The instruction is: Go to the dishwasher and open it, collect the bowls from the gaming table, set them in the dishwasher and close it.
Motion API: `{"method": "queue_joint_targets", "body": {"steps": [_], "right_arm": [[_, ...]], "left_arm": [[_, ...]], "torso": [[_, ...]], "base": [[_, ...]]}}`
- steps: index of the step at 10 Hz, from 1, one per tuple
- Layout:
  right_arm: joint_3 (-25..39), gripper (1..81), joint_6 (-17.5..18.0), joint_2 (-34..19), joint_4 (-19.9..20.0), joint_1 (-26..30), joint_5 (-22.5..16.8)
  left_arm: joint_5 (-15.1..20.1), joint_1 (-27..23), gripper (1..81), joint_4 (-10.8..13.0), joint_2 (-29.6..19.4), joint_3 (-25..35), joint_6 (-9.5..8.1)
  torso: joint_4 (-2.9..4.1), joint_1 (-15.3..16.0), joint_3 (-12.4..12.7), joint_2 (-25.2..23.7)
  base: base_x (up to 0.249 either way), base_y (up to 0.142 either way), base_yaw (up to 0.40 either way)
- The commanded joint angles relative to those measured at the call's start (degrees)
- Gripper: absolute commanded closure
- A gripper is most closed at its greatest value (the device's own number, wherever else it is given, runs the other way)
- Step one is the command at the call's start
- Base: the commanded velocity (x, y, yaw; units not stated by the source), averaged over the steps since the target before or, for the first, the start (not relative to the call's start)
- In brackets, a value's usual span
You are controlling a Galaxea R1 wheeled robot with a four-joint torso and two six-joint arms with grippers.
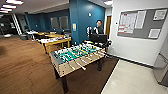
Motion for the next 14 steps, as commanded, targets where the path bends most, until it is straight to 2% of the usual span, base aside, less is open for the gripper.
{"method": "queue_joint_targets", "body": {"steps": [1,14], "right_arm": [[-1.39,1.0,-0.24,0.46,-0.76,3.37,-2.72],[-0.86,1.0,-0.41,0.29,-1.46,3.81,-2.98]], "left_arm": [[3.00,-3.04,1.0,-0.13,-0.37,-1.09,-0.03],[3.00,-2.95,1.0,-0.22,-0.46,-1.17,-0.03]], "torso": [[0.00,0.00,0.00,0.00],[0.00,-0.02,0.02,0.00]], "base": [[0.000,0.000,0.350],[0.000,0.000,0.350]]}}
